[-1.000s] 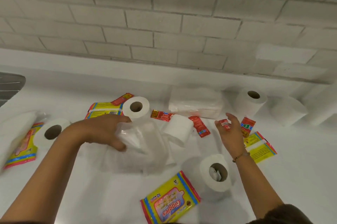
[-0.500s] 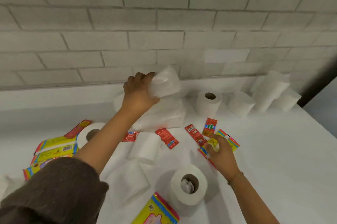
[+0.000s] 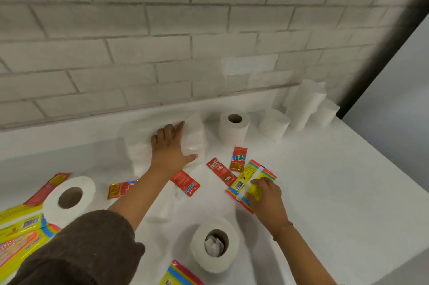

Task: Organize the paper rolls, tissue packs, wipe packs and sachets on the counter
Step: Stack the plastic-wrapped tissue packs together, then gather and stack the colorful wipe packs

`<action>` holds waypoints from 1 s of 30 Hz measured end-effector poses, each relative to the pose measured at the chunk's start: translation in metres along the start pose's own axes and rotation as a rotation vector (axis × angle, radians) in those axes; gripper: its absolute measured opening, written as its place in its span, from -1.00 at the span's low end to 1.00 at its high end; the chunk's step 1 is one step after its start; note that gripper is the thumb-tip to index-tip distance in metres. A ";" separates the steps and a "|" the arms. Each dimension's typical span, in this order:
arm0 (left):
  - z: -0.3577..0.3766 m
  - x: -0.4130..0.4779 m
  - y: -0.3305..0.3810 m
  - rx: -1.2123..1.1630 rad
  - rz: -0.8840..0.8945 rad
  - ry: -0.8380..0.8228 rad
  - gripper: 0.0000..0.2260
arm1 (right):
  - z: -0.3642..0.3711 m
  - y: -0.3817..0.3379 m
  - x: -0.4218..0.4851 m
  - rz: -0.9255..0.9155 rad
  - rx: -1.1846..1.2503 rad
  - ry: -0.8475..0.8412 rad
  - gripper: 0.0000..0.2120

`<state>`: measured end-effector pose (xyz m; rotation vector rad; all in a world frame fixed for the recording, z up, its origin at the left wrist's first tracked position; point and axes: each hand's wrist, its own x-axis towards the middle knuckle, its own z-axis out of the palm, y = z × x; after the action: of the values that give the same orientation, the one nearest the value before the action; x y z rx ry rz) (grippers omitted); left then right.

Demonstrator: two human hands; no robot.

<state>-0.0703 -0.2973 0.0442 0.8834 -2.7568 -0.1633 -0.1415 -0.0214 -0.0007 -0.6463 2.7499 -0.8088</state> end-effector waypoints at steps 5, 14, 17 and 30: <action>-0.032 -0.022 -0.011 -0.237 0.037 0.009 -0.38 | 0.004 -0.006 0.007 -0.047 -0.242 -0.091 -0.41; -0.052 -0.124 -0.024 -0.512 -0.070 0.057 -0.69 | -0.004 -0.004 0.001 -0.202 -0.542 -0.365 -0.22; -0.053 -0.148 -0.026 -0.576 -0.125 0.053 -0.72 | -0.004 -0.006 -0.002 -0.279 -0.571 -0.256 -0.47; -0.069 -0.204 -0.048 -0.635 -0.357 0.054 -0.78 | -0.004 -0.021 -0.009 -0.364 -0.395 -0.062 -0.75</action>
<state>0.1355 -0.2190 0.0626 1.1366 -2.2327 -0.9905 -0.1273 -0.0310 0.0152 -1.2491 2.7920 -0.2887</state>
